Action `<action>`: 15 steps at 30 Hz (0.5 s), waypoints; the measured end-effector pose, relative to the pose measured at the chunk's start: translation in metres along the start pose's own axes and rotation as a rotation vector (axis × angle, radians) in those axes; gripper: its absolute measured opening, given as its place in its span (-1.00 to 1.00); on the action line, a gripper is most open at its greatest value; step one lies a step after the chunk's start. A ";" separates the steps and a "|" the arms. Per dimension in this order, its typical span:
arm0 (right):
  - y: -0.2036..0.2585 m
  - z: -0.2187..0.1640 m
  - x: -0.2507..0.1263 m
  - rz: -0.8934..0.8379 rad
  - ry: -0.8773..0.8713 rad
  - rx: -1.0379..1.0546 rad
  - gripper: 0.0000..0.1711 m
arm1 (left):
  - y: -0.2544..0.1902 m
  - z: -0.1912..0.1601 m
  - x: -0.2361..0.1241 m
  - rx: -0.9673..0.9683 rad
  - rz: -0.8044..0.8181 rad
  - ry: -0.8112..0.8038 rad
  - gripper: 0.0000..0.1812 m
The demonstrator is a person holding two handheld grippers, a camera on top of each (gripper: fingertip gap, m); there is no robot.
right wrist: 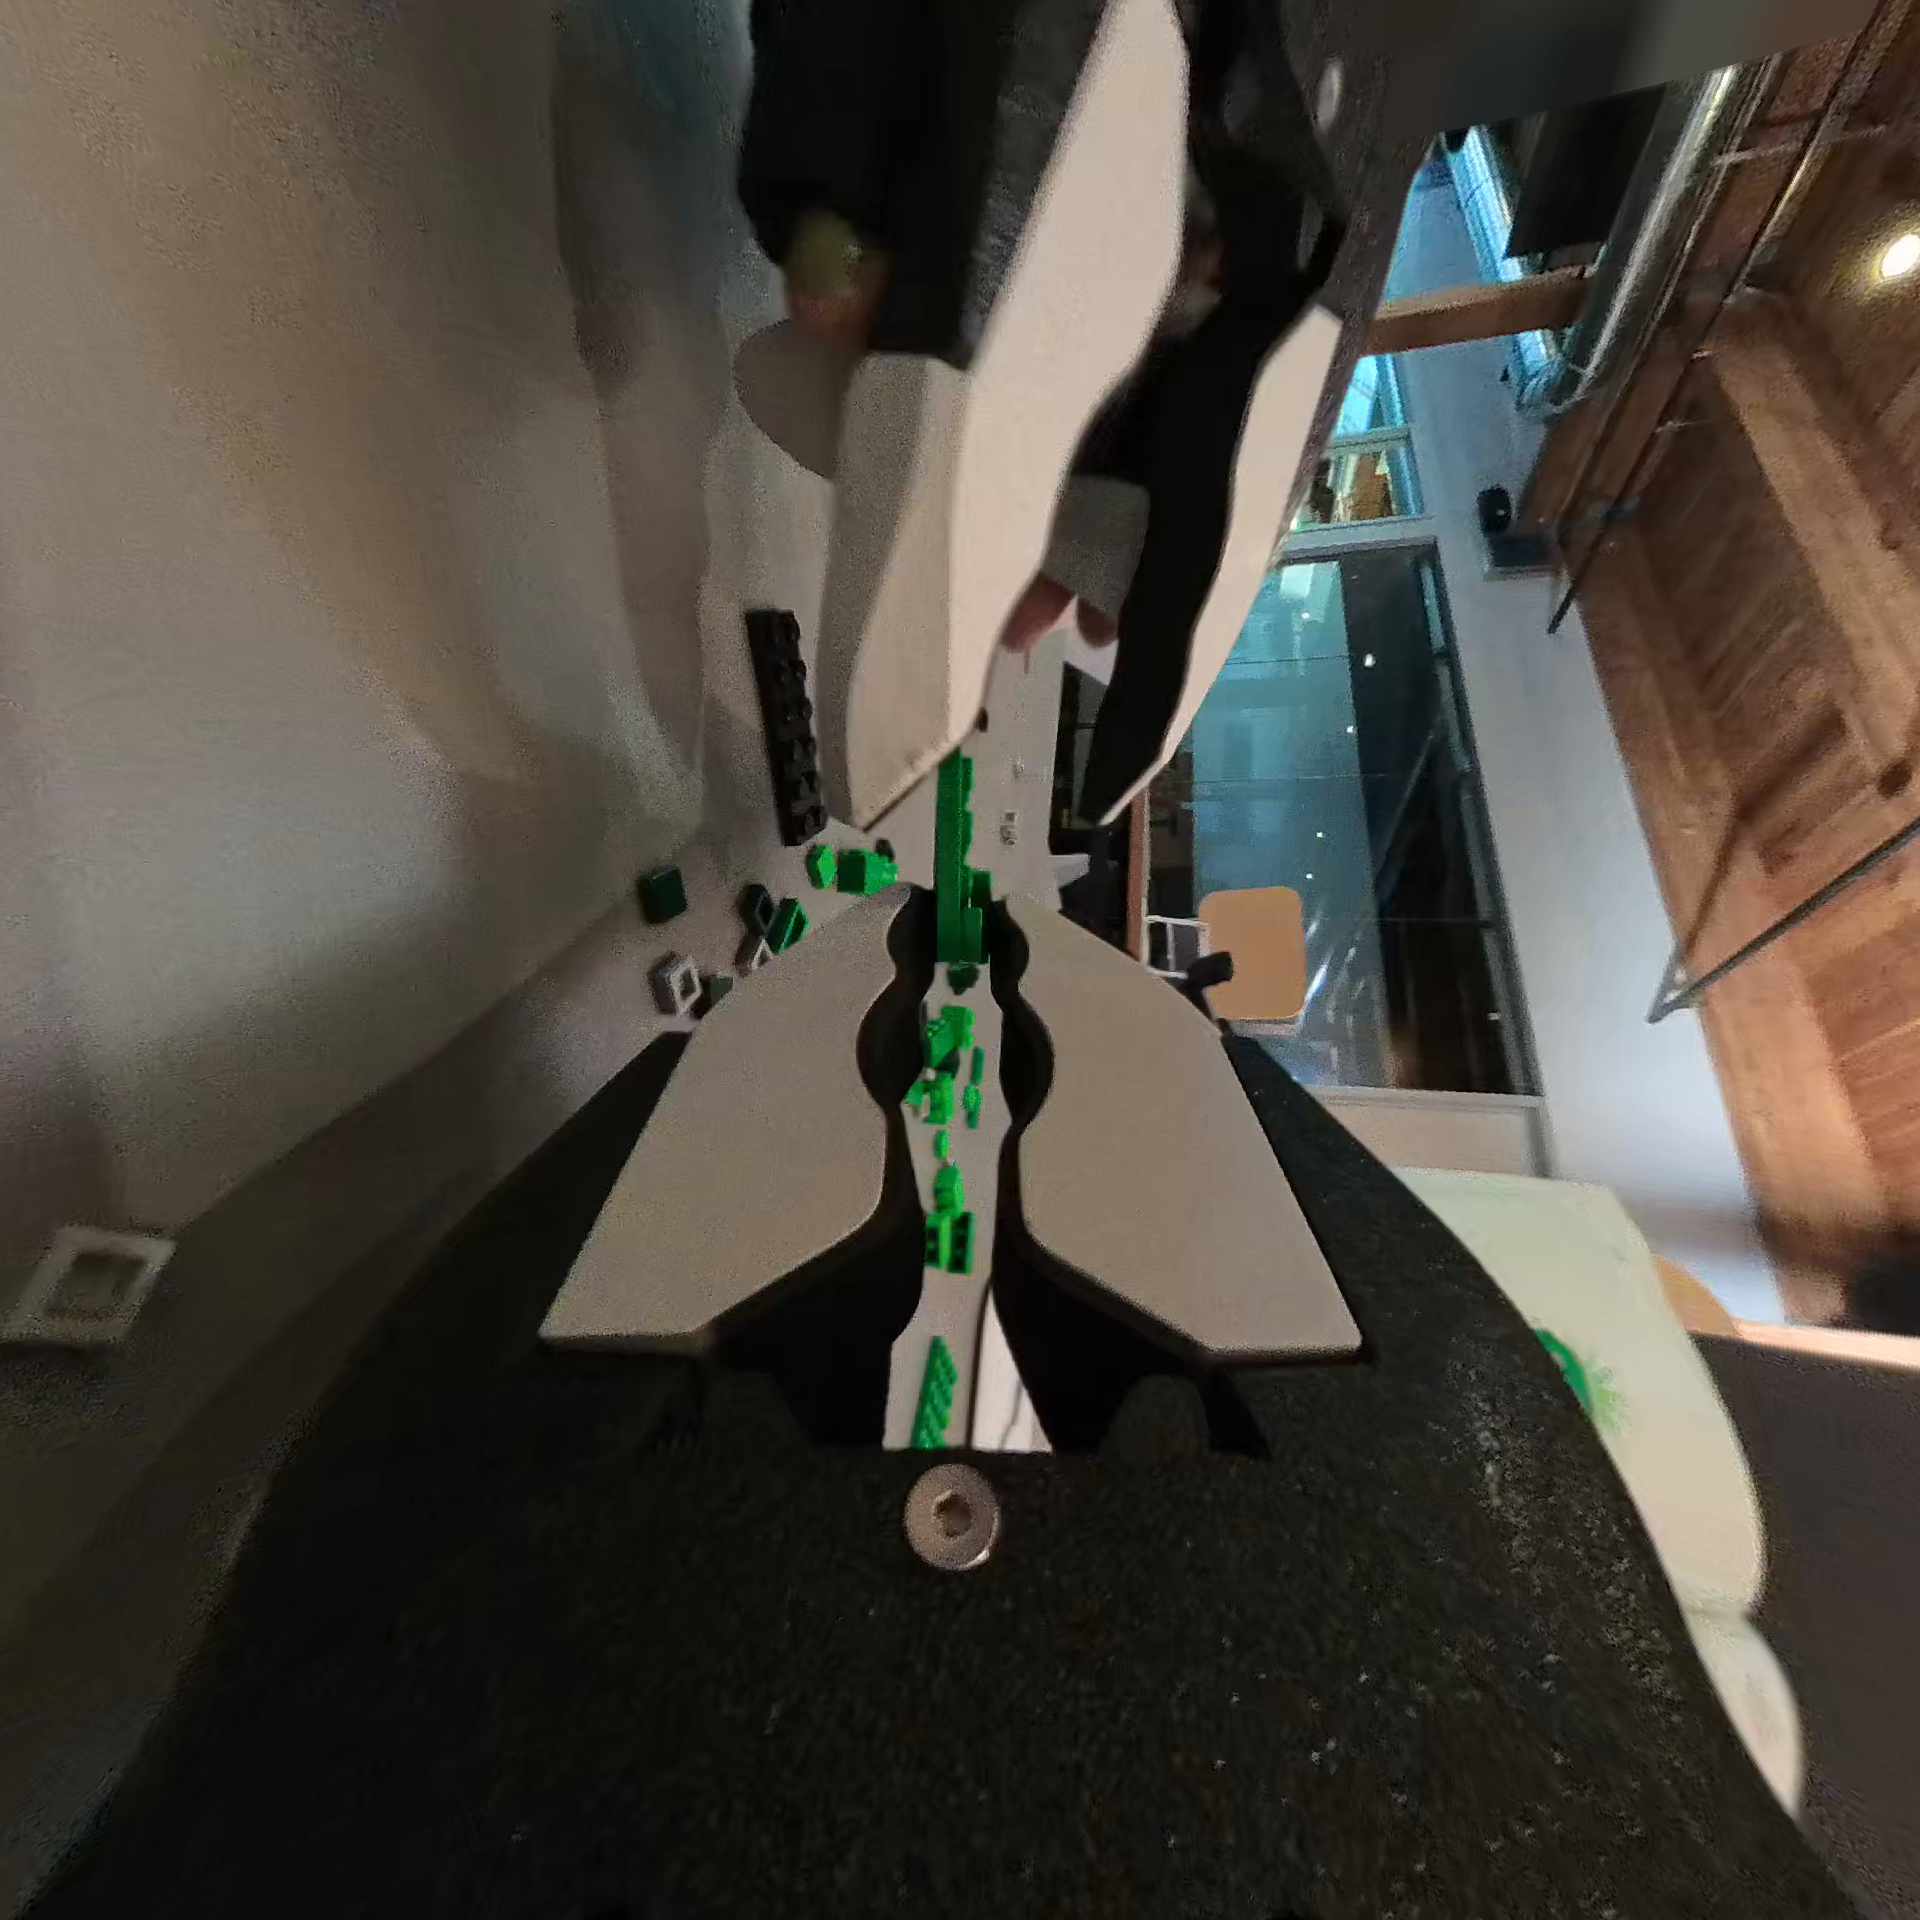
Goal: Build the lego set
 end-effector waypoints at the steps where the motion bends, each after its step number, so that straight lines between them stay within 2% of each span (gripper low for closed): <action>1: 0.000 -0.002 -0.001 0.005 -0.003 0.021 -0.89 | -0.004 0.000 0.000 0.084 0.024 -0.007 -0.26; 6: -0.004 -0.004 -0.006 0.019 -0.058 0.122 -0.89 | -0.018 -0.006 0.005 0.466 0.185 0.002 -0.54; 10: -0.009 -0.005 -0.007 0.043 -0.093 0.191 -0.89 | -0.027 -0.009 0.008 0.696 0.282 0.001 -0.94; 15: -0.013 -0.005 -0.008 0.051 -0.121 0.232 -0.88 | -0.028 -0.008 0.006 0.735 0.289 -0.011 -0.95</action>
Point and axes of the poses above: each gripper's, where its closed fingertips meet, x out along the fingers, z out of its top, y = z × x across the jaws, the point moved 10 cm from there along -x, back along the fingers, and after that the axes turned 3 degrees about -x, right-handed, at the moved point
